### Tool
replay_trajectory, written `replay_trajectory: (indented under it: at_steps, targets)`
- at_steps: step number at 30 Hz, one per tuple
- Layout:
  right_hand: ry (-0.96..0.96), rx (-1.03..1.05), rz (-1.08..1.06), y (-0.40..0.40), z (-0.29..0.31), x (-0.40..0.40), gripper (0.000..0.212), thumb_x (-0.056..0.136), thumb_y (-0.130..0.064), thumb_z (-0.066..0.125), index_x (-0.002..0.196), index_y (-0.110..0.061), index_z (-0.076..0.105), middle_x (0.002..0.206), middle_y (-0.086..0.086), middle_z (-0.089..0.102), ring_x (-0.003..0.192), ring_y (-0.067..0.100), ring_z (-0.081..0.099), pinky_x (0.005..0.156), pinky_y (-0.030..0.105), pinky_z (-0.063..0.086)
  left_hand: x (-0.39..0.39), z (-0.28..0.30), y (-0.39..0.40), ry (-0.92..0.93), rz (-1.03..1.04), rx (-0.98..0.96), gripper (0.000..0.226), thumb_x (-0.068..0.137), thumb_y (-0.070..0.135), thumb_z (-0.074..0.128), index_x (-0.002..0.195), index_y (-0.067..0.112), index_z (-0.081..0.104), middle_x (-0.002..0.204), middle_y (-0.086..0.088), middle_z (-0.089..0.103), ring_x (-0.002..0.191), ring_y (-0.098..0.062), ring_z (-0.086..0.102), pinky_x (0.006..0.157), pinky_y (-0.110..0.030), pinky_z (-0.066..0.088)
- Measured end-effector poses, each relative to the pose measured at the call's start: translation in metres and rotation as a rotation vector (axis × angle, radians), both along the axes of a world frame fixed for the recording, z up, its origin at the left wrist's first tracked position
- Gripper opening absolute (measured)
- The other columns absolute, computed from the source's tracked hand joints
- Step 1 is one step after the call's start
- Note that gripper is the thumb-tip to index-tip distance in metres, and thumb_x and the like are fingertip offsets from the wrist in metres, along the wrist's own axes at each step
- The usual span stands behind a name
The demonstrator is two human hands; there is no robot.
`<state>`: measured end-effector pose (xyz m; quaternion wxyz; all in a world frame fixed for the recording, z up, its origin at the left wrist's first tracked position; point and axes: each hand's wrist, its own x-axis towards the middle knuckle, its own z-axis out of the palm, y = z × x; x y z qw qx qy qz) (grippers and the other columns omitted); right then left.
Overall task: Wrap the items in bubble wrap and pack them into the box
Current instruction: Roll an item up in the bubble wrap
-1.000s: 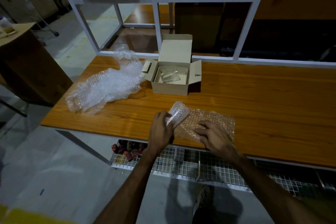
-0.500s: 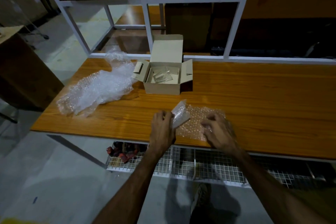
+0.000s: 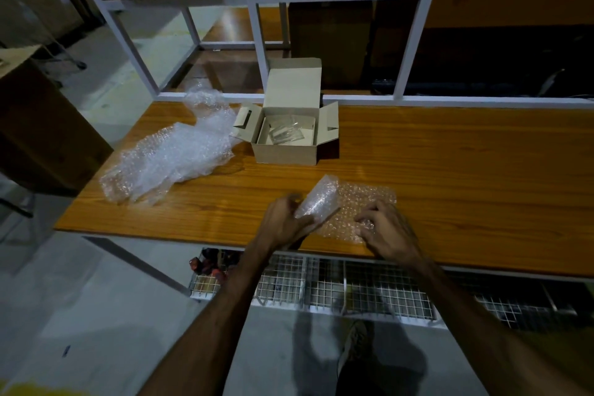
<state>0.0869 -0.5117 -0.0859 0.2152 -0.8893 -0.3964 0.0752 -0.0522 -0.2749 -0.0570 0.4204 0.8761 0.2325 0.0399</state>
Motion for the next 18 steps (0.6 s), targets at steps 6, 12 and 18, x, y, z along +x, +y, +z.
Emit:
replay_trajectory:
  at_steps: [6,12,18]
  targets:
    - [0.027,-0.007,-0.028,0.001,0.004,-0.003,0.024,0.092,-0.035,0.073,0.116,-0.032,0.071,0.126,-0.006,0.057,0.117,0.011,0.048,0.094,0.031,0.04,0.016,-0.002,-0.002,0.211,-0.046,0.037,0.051,0.084,0.047,0.085,0.114,0.008,0.073,0.098,-0.003,0.077,0.071,-0.01,0.071,0.048,-0.018,0.049]
    - [0.212,0.231,-0.255,0.008,0.024,-0.027,0.009,0.102,-0.027,0.063,0.104,-0.028,0.072,0.102,-0.01,0.066,0.091,0.009,0.062,0.079,0.026,0.05,0.015,0.008,-0.009,0.098,0.057,-0.511,0.042,0.091,0.031,0.08,0.109,-0.006,0.071,0.098,-0.019,0.078,0.078,-0.028,0.077,0.077,-0.048,0.064]
    - [1.021,0.589,-0.505,0.043,0.033,-0.07,0.045,0.108,-0.043,0.047,0.129,-0.007,0.063,0.118,0.013,0.074,0.1,0.021,0.075,0.087,0.034,0.061,0.014,0.025,-0.01,0.012,0.116,-0.963,0.05,0.098,0.038,0.07,0.129,0.0,0.065,0.115,-0.018,0.077,0.102,-0.033,0.075,0.09,-0.044,0.062]
